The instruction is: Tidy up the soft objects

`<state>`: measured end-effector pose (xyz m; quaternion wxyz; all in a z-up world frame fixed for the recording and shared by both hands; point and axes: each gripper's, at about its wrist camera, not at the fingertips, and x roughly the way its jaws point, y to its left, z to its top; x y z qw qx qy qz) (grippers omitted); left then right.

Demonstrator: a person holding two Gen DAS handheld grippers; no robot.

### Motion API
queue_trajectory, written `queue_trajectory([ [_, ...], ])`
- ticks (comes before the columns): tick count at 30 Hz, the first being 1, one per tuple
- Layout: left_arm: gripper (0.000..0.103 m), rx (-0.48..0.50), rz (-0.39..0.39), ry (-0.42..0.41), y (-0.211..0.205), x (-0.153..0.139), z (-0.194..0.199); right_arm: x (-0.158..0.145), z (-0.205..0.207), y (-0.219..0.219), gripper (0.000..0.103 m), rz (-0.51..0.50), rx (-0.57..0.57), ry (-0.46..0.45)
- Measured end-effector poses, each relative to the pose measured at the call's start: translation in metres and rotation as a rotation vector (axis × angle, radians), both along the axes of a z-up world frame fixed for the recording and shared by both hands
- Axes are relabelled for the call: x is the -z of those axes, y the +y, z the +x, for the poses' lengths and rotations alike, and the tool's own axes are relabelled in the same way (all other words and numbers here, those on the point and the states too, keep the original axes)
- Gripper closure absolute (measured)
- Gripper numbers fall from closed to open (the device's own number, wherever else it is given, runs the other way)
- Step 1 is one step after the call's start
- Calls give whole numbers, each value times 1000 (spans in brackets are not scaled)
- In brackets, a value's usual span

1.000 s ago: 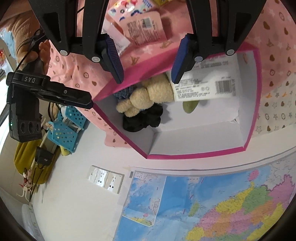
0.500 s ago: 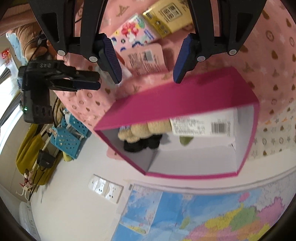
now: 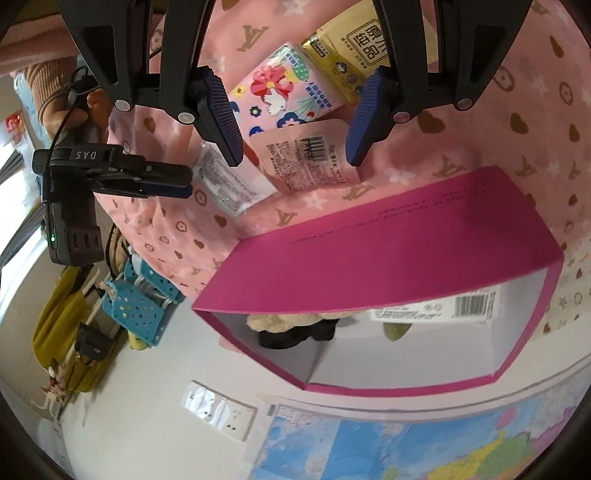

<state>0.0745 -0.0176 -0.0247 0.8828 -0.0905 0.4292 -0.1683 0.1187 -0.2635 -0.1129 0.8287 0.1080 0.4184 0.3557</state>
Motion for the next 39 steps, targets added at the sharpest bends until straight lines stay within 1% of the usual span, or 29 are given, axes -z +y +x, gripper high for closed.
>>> queue_trajectory([
  [2, 44, 15, -21, -2, -2, -2, -2, 2, 3, -2, 48, 11, 1, 12],
  [5, 44, 88, -52, -4, -18, -4, -4, 4, 5, -1, 48, 22, -13, 16],
  [6, 44, 127, -66, 3, -27, -4, -5, 4, 6, 0, 48, 26, -18, 17],
  [9, 44, 195, -62, 25, -47, 1, -4, 4, 10, 3, 48, 31, -31, 15],
  [11, 44, 216, -60, 46, -54, 4, -3, 5, 12, 6, 48, 38, -43, 15],
  [13, 44, 222, -43, 62, -60, 7, -2, 7, 15, 7, 48, 56, -53, 19],
  [16, 44, 225, -40, 102, -64, 12, 2, 8, 19, 8, 48, 78, -57, 23],
  [23, 45, 216, -120, 147, -58, 17, 14, 11, 21, 5, 48, 129, -71, 45],
  [26, 52, 203, -122, 147, -58, 17, 18, 12, 20, 4, 48, 161, -90, 57],
  [27, 58, 199, -116, 147, -58, 17, 19, 12, 19, 5, 48, 177, -107, 62],
  [28, 62, 192, -104, 148, -59, 17, 19, 11, 17, 6, 48, 173, -112, 57],
  [30, 63, 189, -92, 150, -59, 17, 18, 11, 16, 7, 48, 170, -112, 55],
  [33, 62, 183, -90, 152, -57, 16, 17, 11, 16, 3, 48, 150, -79, 53],
  [36, 56, 197, -60, 154, -59, 15, 14, 12, 17, 0, 48, 146, -70, 52],
  [39, 51, 214, -55, 170, -59, 16, 14, 10, 15, 5, 49, 99, -71, 22],
])
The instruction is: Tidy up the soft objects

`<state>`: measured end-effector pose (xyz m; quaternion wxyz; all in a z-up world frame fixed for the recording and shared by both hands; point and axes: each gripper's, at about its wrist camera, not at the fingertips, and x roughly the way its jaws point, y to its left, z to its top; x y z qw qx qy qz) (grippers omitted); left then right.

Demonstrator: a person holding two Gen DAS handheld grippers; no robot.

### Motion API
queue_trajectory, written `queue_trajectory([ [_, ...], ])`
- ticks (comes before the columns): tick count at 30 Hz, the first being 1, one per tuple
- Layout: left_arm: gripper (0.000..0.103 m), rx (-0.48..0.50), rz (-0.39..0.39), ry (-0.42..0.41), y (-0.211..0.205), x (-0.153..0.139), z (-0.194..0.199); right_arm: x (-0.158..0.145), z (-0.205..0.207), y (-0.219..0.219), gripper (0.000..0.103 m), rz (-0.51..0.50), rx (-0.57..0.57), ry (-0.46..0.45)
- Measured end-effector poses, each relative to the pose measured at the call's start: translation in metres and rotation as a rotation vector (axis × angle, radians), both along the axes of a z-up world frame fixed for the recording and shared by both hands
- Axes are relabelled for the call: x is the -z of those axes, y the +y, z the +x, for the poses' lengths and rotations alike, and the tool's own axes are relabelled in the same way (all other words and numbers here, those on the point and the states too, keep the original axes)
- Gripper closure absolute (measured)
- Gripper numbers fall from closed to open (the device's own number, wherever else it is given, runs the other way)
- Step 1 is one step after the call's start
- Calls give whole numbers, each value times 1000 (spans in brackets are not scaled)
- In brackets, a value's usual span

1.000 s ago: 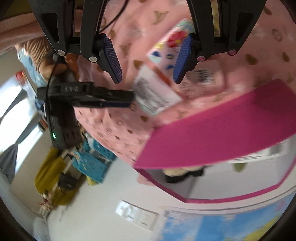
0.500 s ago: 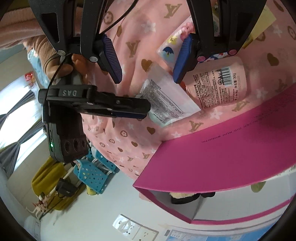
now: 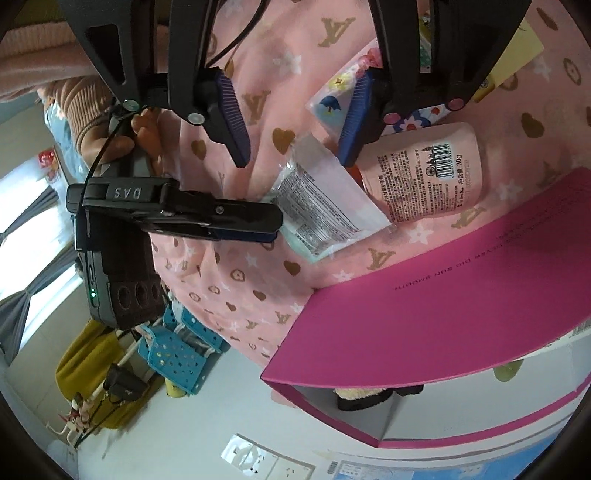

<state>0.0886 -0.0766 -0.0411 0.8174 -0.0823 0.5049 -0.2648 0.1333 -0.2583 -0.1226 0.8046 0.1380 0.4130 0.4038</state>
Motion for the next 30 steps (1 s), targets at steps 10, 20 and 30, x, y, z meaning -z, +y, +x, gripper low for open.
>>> queue_trajectory([
  [10, 43, 7, 8, 119, -7, 5, 20, 3, 0, -2, 49, 30, -7, 21],
  [20, 31, 1, 35, 199, -14, 12, 25, 3, -1, 0, 49, 28, -12, 12],
  [30, 72, -69, -1, 130, -4, 15, 27, 2, -4, 1, 49, 28, -28, 3],
])
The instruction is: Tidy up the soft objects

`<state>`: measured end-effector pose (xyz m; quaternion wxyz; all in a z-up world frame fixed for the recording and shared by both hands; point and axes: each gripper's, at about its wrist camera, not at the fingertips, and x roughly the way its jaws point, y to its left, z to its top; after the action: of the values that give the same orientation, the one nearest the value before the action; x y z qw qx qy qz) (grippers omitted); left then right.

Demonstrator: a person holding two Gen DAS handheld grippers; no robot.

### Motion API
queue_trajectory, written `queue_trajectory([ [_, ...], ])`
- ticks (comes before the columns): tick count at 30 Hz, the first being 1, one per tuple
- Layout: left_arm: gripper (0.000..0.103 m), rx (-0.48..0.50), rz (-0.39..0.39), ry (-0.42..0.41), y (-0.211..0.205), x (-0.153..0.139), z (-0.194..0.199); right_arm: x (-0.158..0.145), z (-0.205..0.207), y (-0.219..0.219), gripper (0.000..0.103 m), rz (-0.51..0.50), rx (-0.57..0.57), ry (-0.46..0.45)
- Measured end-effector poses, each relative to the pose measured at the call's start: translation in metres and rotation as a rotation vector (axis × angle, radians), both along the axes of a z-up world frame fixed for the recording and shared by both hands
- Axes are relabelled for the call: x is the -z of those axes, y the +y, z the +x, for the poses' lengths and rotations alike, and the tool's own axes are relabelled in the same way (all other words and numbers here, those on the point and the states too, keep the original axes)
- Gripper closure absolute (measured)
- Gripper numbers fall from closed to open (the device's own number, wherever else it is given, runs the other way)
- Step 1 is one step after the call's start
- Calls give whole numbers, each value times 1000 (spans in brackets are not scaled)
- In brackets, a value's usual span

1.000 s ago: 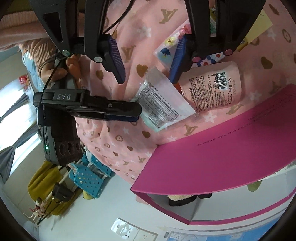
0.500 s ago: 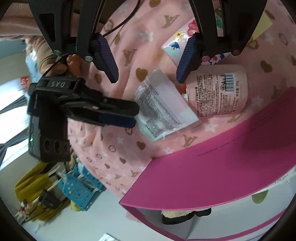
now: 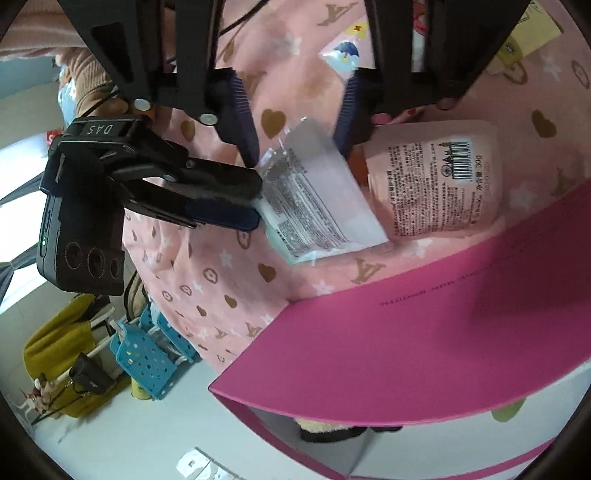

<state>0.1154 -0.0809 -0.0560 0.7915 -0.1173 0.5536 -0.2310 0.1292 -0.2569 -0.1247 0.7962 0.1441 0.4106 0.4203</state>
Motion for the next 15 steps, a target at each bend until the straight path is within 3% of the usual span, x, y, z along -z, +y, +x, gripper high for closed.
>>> queue_trajectory([
  [4, 85, -15, 21, -66, 1, -6, -4, 0, 0, 0, 49, 0, -2, 3],
  [15, 94, 0, 45, -235, 15, -24, -33, -2, 6, 2, 47, 1, 2, 11],
])
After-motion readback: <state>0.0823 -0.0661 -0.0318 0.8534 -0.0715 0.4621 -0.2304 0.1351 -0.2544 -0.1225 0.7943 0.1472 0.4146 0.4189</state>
